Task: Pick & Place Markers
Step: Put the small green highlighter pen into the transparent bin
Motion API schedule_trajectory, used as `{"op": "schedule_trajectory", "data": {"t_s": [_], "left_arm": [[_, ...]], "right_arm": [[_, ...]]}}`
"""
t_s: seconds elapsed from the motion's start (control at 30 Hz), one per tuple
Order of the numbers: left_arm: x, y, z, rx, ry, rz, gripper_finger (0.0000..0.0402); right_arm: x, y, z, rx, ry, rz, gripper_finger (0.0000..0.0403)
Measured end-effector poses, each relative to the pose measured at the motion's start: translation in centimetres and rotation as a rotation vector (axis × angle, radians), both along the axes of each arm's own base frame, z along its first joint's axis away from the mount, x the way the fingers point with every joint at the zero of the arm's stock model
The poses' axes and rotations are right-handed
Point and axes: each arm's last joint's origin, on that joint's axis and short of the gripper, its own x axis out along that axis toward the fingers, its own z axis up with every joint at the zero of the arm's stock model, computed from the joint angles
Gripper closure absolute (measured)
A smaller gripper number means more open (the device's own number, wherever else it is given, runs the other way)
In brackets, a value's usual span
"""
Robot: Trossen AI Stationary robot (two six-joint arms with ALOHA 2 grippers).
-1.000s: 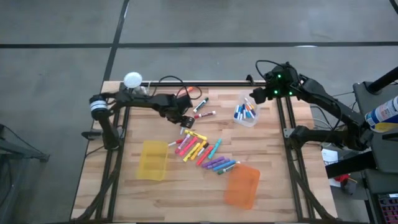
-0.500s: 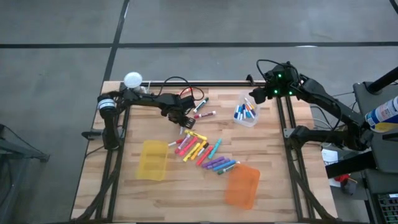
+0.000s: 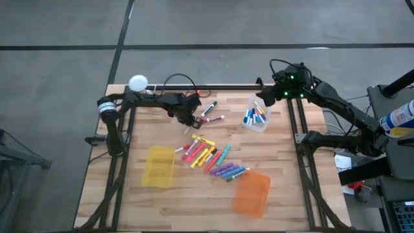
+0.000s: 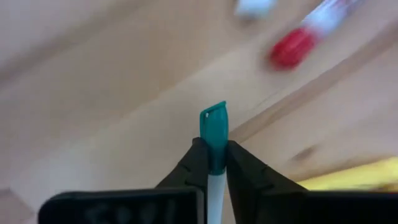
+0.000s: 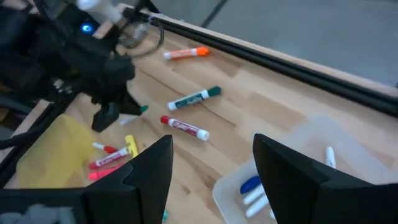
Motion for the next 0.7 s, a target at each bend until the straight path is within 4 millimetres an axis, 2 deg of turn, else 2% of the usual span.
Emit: {"op": "schedule_trajectory", "data": {"t_s": [0.17,0.4,0.5,0.6,0.7], "left_arm": [[0.4,0.4,4.7,0.081,-0.188,0.010,0.0380],[1.0,0.6,13.2,0.196,-0.611,0.027,0.0378],[1.2,0.6,16.5,0.260,-0.777,0.020,0.0378],[1.2,0.6,19.1,0.306,-0.880,0.016,0.0377],[1.3,0.5,20.5,0.323,-0.919,0.009,0.0377]], "right_arm": [[0.5,0.0,0.7,-0.043,-0.088,0.107,0.0189],[1.3,-0.3,1.2,-0.050,-0.189,0.192,0.0188],[2.0,-0.5,1.2,-0.024,-0.242,0.288,0.0188],[3.1,-0.5,1.4,-0.034,-0.313,0.376,0.0189],[4.4,-0.4,2.0,-0.066,-0.392,0.431,0.0188]]}}
